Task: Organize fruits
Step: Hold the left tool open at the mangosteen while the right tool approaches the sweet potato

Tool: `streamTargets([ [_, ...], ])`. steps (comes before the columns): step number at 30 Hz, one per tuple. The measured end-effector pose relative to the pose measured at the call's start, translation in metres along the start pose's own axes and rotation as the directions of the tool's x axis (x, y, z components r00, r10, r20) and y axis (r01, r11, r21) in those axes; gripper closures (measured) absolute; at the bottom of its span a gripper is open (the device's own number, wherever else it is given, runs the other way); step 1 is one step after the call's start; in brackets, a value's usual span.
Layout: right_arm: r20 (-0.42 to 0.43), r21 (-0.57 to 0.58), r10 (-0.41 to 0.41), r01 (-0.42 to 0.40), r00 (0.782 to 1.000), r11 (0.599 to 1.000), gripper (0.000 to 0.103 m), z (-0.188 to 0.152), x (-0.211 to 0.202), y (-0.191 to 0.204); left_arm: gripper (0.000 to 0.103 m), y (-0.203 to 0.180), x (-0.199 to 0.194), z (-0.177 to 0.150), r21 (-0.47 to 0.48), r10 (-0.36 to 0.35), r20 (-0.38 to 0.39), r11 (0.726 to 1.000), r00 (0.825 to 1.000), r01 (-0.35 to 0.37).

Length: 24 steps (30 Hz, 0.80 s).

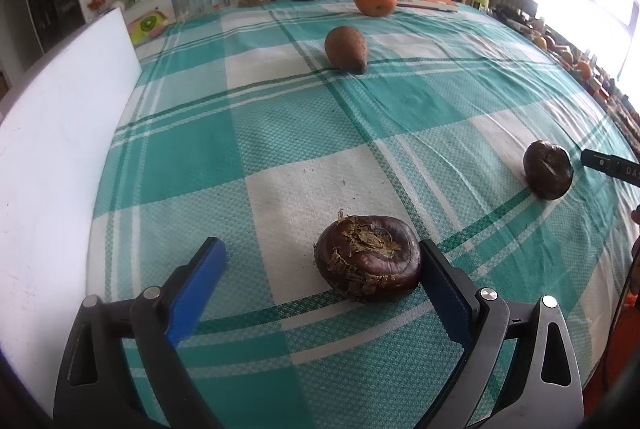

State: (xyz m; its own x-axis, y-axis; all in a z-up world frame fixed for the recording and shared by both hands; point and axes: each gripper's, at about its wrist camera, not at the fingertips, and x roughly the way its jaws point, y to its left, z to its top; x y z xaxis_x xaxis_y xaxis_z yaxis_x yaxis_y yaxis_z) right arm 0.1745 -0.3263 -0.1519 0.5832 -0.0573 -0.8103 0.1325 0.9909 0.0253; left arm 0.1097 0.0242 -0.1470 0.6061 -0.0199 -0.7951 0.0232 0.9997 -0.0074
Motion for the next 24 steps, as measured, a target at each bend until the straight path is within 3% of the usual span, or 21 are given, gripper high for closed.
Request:
streamTargets([
  [19, -0.004, -0.008, 0.001, -0.001, 1.000, 1.000, 0.000, 0.000, 0.001, 0.001, 0.006, 0.000, 0.000, 0.000, 0.000, 0.000, 0.000, 1.000, 1.000, 0.000],
  [21, 0.032, 0.063, 0.047, -0.049, 0.998, 0.997, 0.001, 0.000, -0.007, -0.012, 0.006, 0.000, 0.000, 0.000, 0.000, 0.000, 0.000, 1.000, 1.000, 0.000],
  [24, 0.100, 0.224, 0.043, -0.064, 0.994, 0.972, 0.002, 0.010, -0.034, -0.032, 0.006, 0.000, 0.000, 0.000, 0.000, 0.000, 0.000, 1.000, 1.000, 0.000],
])
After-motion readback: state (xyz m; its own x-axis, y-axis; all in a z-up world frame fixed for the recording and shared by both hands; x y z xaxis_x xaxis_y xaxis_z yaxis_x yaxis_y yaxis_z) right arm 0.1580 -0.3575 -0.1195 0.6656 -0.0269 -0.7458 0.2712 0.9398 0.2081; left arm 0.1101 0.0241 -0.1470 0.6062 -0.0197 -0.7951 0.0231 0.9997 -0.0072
